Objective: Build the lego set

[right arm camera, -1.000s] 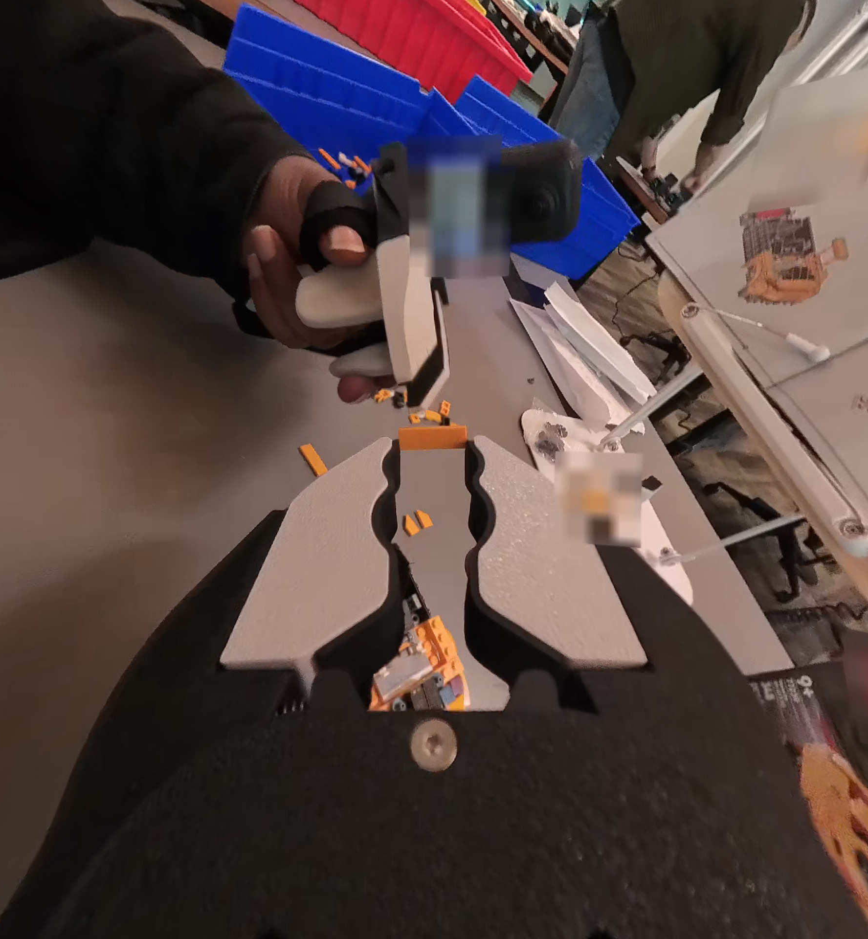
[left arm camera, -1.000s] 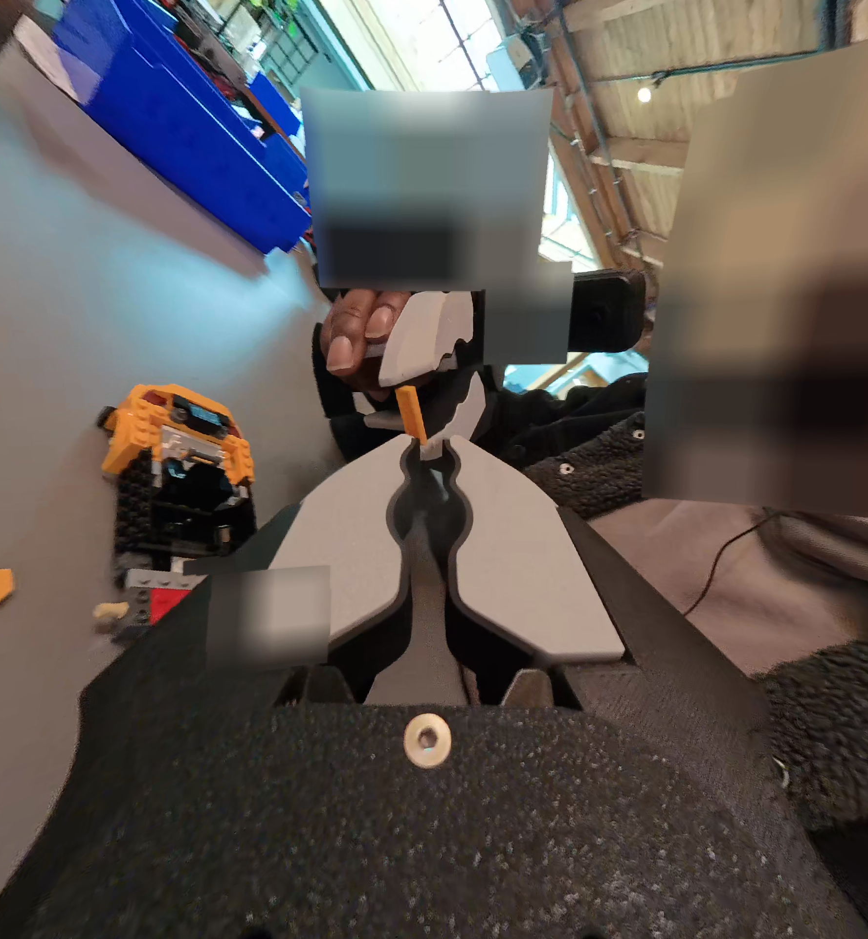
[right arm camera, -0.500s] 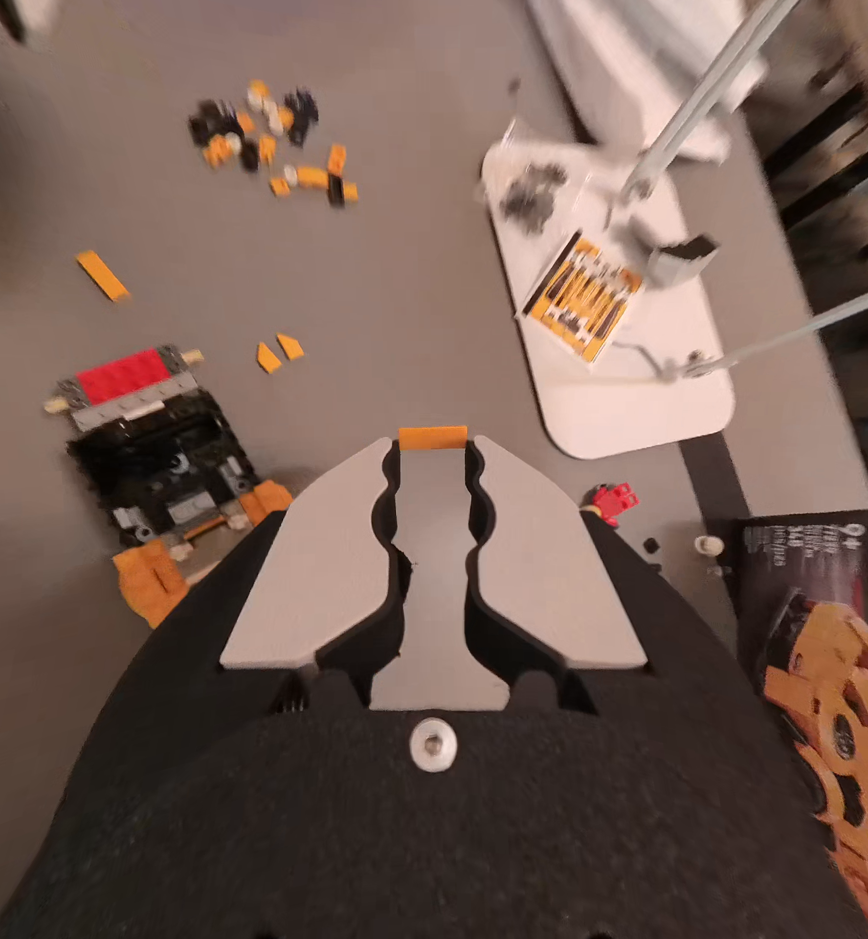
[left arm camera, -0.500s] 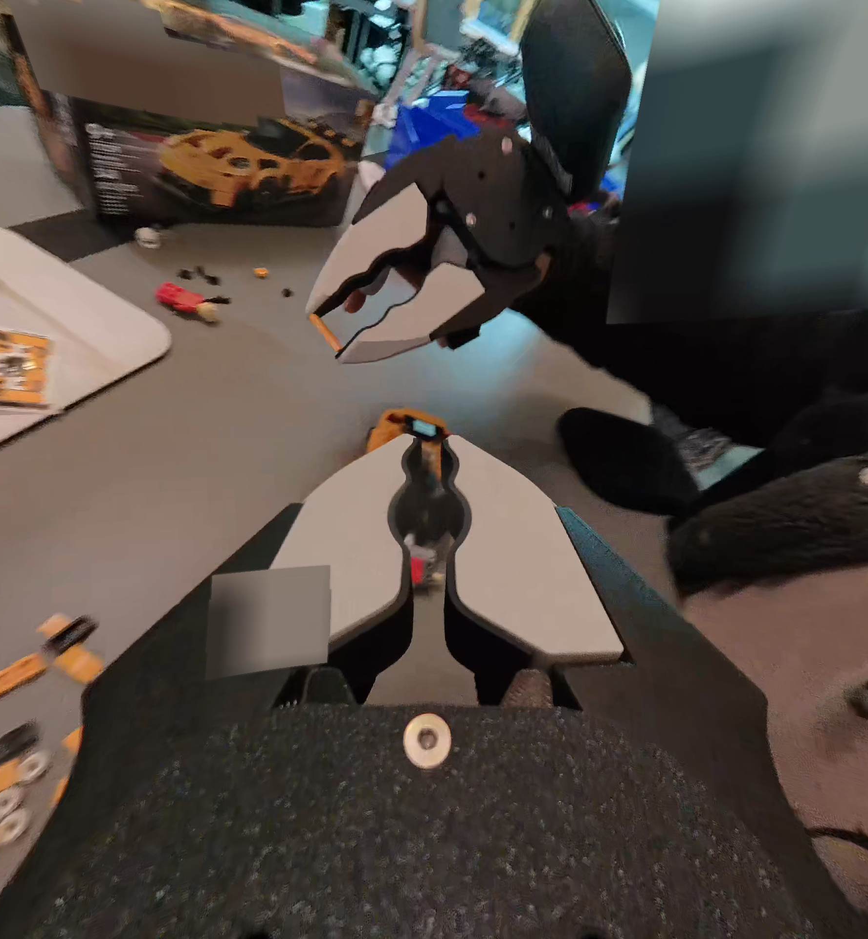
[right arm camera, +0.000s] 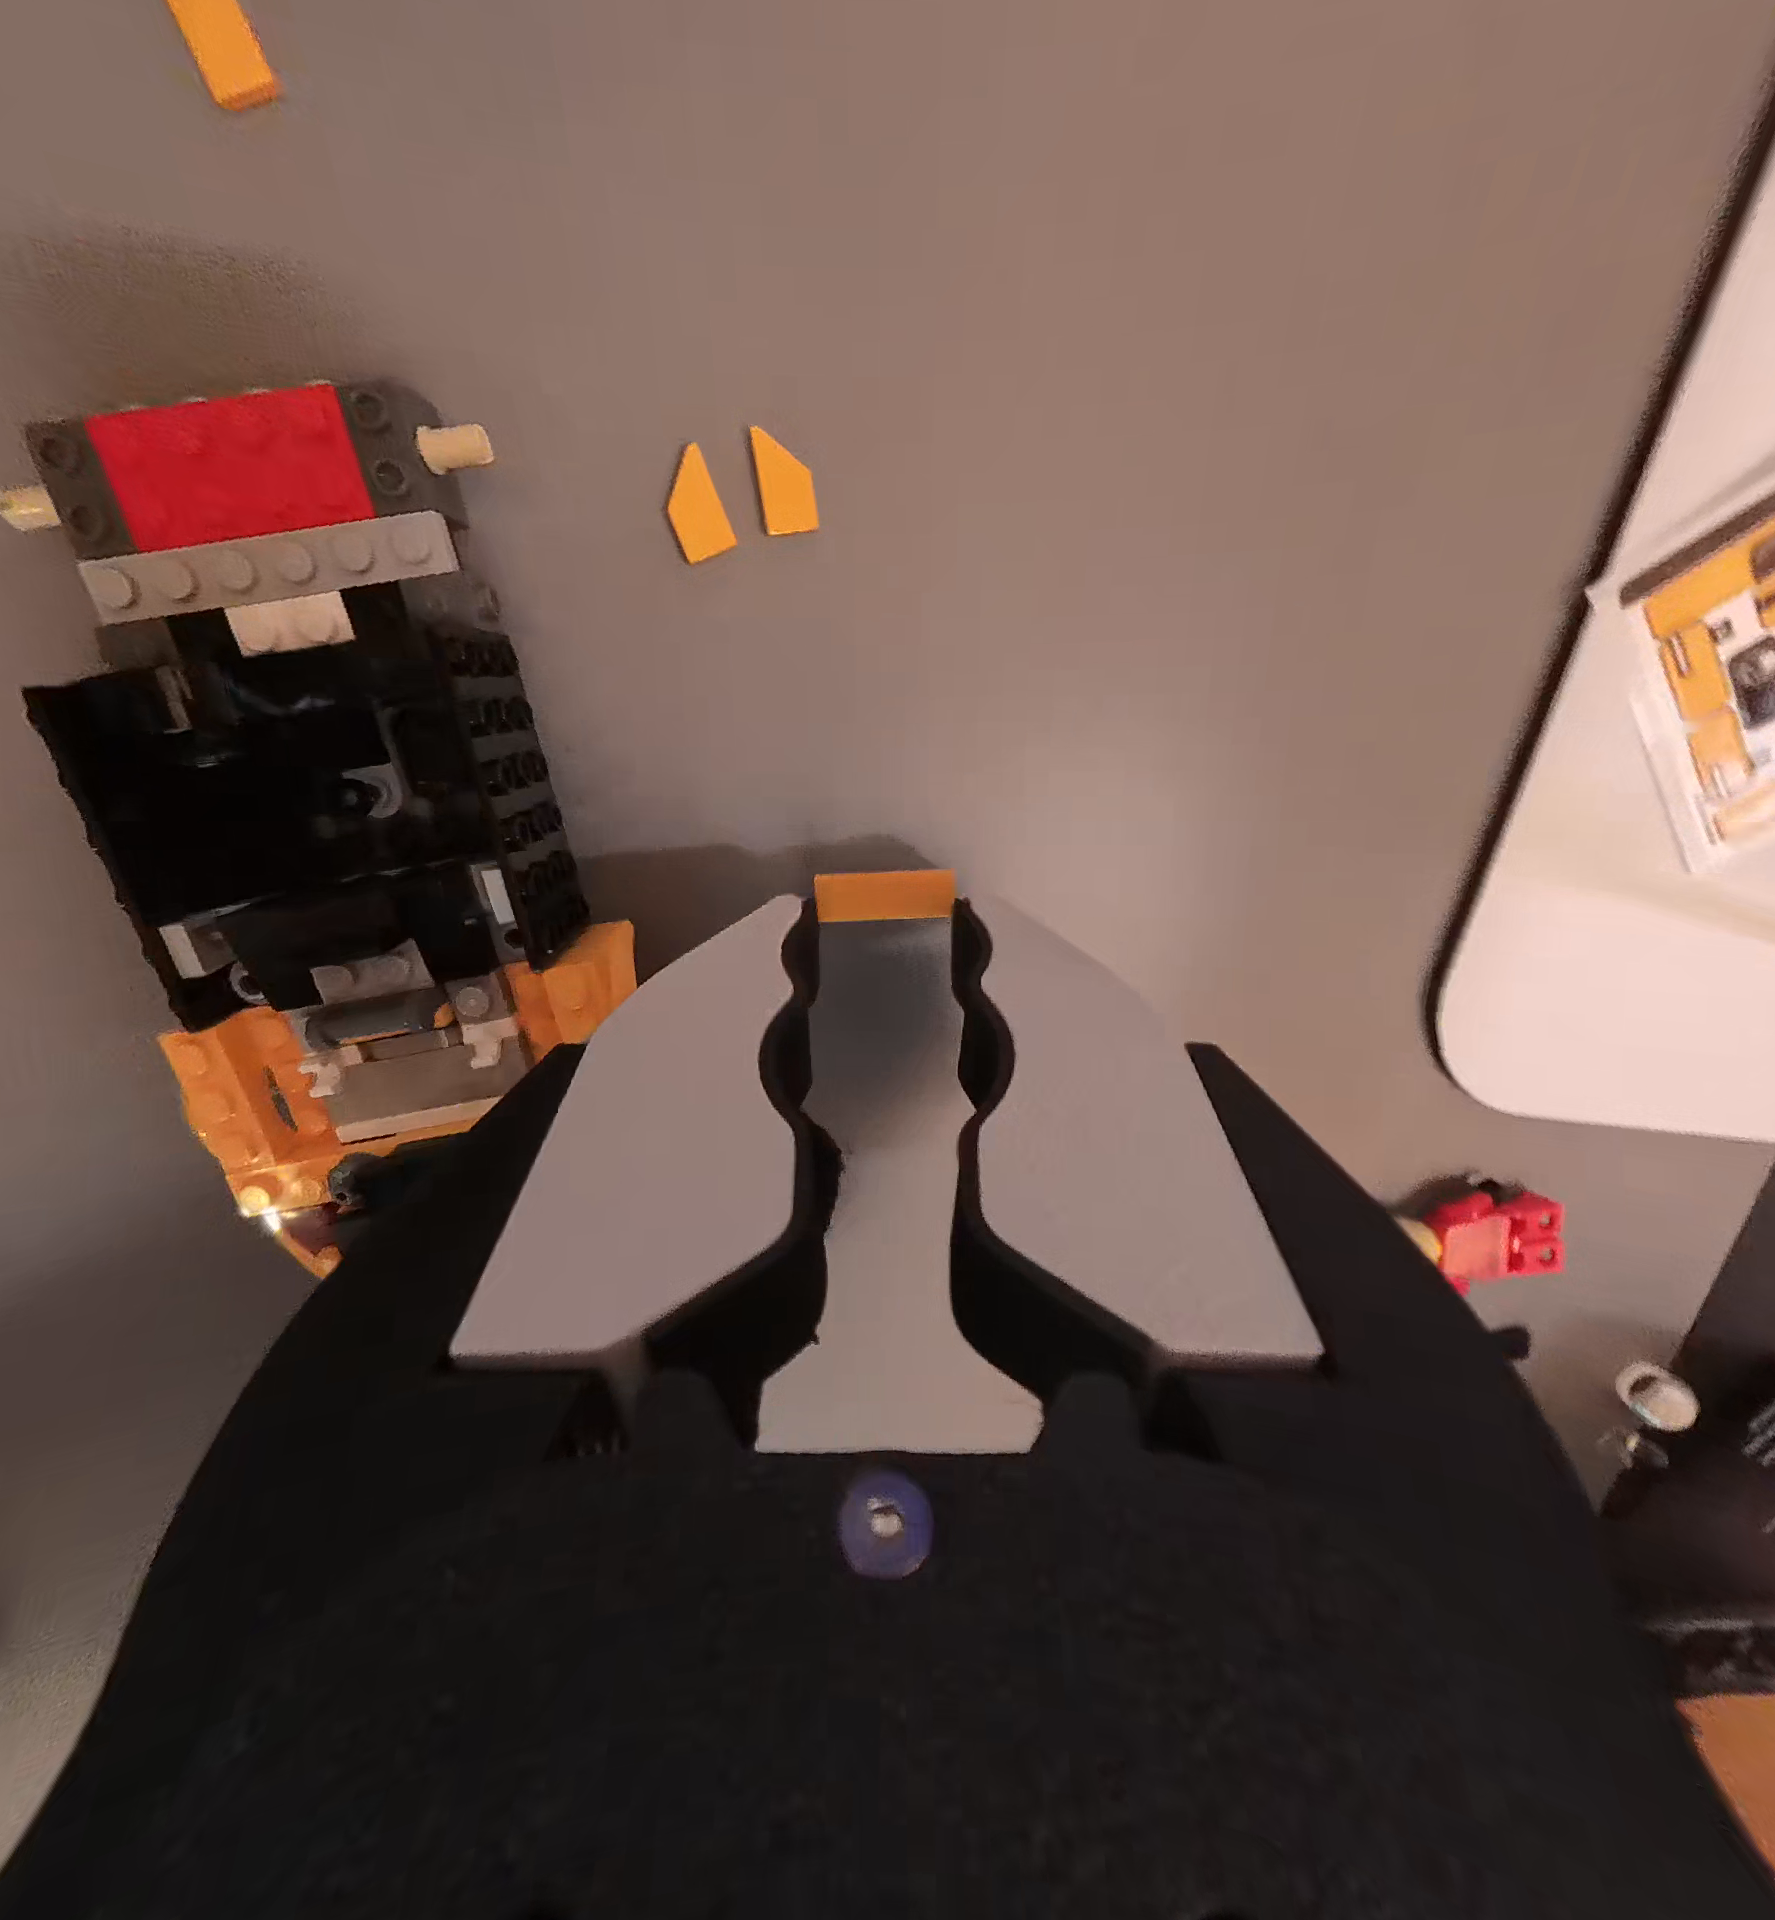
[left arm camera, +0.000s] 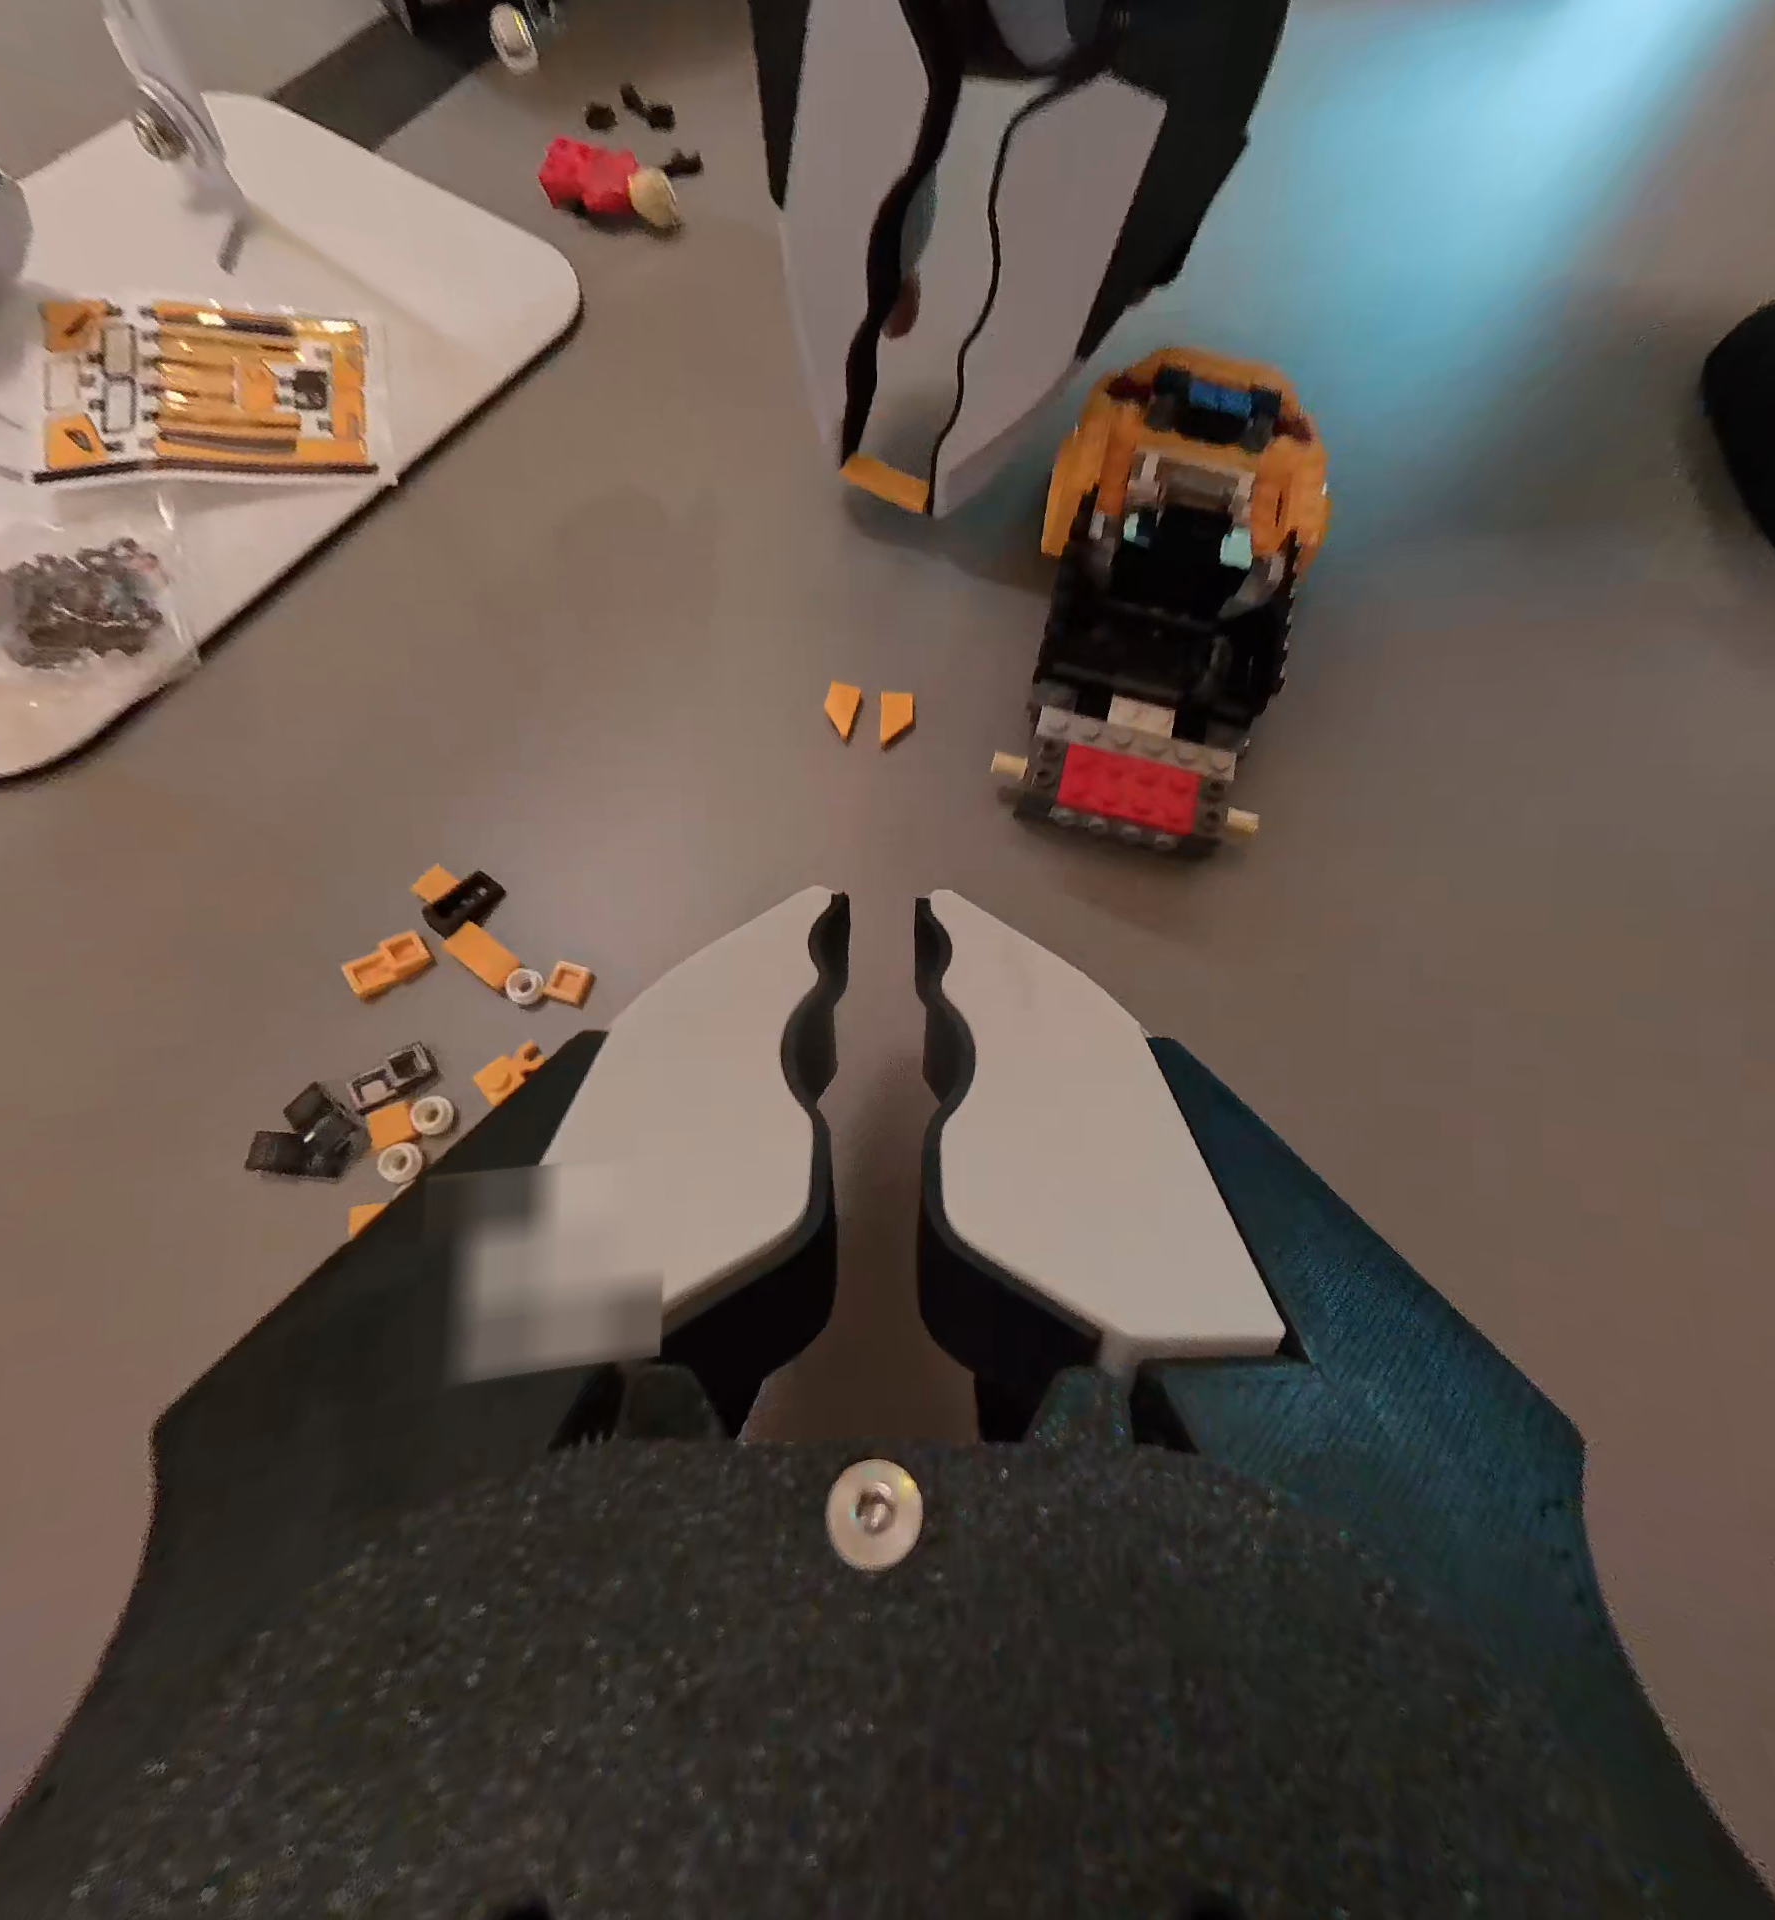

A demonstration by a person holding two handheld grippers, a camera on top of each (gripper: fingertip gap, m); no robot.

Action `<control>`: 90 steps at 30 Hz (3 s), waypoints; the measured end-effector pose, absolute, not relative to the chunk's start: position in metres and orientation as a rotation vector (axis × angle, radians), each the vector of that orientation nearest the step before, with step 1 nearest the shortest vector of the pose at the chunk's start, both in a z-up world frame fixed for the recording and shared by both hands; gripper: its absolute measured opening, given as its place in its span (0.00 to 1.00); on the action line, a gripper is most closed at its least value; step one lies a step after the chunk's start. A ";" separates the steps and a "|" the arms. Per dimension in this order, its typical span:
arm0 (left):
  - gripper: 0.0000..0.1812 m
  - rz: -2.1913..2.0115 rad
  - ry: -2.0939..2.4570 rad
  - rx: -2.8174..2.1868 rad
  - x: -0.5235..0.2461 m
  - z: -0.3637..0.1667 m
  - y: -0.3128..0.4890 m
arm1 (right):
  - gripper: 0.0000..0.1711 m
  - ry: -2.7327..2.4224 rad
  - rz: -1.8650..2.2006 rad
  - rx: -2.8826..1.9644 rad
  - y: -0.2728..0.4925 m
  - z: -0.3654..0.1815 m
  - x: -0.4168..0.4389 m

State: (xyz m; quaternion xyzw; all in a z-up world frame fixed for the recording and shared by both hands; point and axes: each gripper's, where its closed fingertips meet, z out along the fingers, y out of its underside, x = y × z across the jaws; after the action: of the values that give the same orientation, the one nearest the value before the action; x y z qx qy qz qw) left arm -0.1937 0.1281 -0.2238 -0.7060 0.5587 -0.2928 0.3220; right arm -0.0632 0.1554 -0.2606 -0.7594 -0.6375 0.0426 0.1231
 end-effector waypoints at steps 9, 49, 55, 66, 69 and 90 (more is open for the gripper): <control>0.12 -0.726 1.649 -1.861 -0.199 -0.251 0.111 | 0.14 -1.987 0.202 -2.202 0.154 -0.265 -0.074; 0.10 -0.744 1.525 -1.753 -0.186 -0.233 0.120 | 0.40 -1.565 0.609 -2.065 0.051 -0.221 -0.110; 0.05 -0.761 1.501 -1.750 -0.186 -0.233 0.122 | 0.15 -1.574 0.447 -1.995 0.108 -0.221 -0.111; 0.06 -0.826 1.623 -1.704 -0.189 -0.237 0.105 | 0.11 -1.908 0.372 -1.984 0.139 -0.258 -0.129; 0.05 -0.830 1.621 -1.710 -0.190 -0.239 0.107 | 0.10 -1.959 0.375 -1.989 0.140 -0.261 -0.130; 0.05 -0.817 1.634 -1.712 -0.192 -0.244 0.107 | 0.07 -1.968 0.414 -1.992 0.131 -0.261 -0.131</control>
State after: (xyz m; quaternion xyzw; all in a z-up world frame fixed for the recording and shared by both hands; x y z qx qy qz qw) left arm -0.1915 0.1072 -0.2438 -0.6493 0.6197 -0.3099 0.3136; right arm -0.1315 0.1310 -0.2613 -0.6952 -0.6868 0.1447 0.1550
